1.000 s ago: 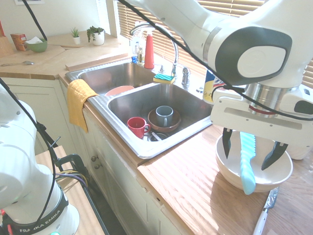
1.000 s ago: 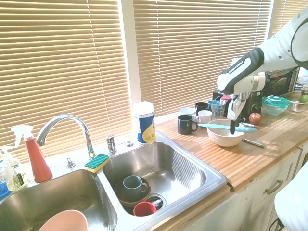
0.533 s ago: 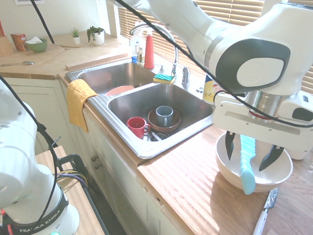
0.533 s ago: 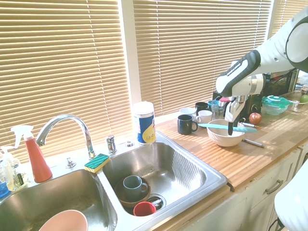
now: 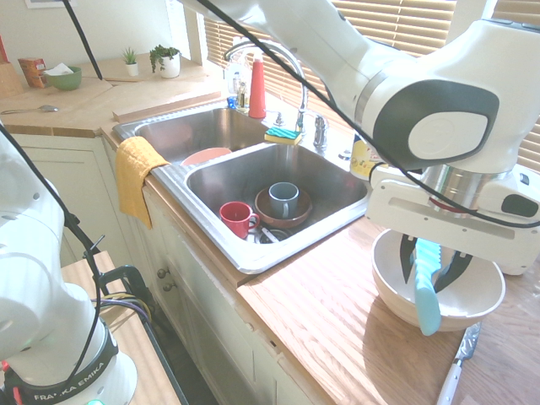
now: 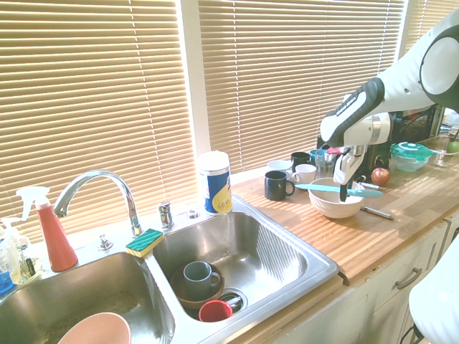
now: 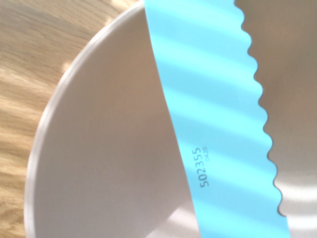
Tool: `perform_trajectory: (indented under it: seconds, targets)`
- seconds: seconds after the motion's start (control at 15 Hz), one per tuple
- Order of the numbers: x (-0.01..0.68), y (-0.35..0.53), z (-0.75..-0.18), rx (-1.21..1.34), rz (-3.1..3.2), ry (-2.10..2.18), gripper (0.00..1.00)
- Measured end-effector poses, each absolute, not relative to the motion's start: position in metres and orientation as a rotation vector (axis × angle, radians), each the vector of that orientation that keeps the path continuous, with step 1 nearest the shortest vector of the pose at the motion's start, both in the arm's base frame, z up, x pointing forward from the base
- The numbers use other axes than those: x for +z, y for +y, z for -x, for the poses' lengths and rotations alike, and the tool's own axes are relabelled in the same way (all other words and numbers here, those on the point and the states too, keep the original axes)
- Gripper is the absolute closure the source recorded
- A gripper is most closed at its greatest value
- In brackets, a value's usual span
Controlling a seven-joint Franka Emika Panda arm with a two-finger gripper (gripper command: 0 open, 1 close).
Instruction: Put the knife into the sink
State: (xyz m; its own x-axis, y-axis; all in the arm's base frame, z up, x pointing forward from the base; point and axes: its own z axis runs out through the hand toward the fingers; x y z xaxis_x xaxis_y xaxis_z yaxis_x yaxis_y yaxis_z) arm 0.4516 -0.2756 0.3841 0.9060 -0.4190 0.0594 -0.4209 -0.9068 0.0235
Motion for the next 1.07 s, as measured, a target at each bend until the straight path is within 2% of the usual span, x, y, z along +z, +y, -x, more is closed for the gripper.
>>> perform_trajectory:
  seconds: [0.53,1.07]
  targets:
    - [0.391,-0.277,-0.456,0.107,-3.026,-0.658,1.0]
    - [0.457,-0.271,-0.459,0.228,-3.024,-0.653,1.0]
